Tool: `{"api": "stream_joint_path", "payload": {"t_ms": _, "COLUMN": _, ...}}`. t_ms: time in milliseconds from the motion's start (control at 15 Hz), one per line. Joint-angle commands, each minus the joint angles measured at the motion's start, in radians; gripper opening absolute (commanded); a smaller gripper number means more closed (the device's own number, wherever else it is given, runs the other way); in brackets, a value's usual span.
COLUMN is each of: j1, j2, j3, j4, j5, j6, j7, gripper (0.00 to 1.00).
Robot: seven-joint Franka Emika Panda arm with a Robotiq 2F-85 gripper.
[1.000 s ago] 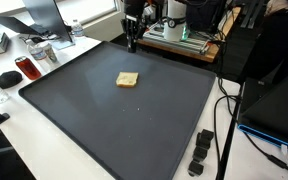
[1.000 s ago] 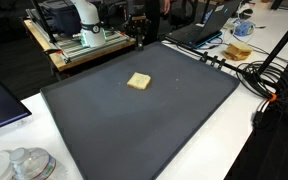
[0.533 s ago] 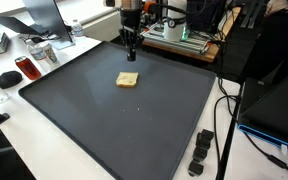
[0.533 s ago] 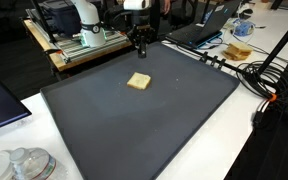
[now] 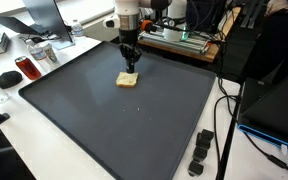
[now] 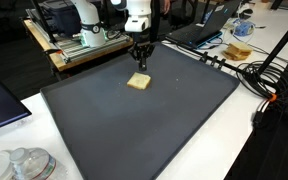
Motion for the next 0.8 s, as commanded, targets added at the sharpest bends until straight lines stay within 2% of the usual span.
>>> {"api": "stream_joint_path", "payload": {"t_ms": 0, "j1": 0.045, "j2": 0.071, "j3": -0.052, "j4": 0.025, "j5": -0.01, "j6": 0.049, "j7": 0.014, "gripper": 0.05}}
{"api": "stream_joint_path", "payload": {"t_ms": 533, "j1": 0.144, "j2": 0.186, "j3": -0.141, "j4": 0.068, "j5": -0.02, "j6": 0.119, "j7": 0.048, "gripper": 0.05}}
{"api": "stream_joint_path", "payload": {"t_ms": 733, "j1": 0.175, "j2": 0.241, "j3": -0.158, "j4": 0.098, "j5": -0.006, "j6": 0.109, "j7": 0.039, "gripper": 0.05}}
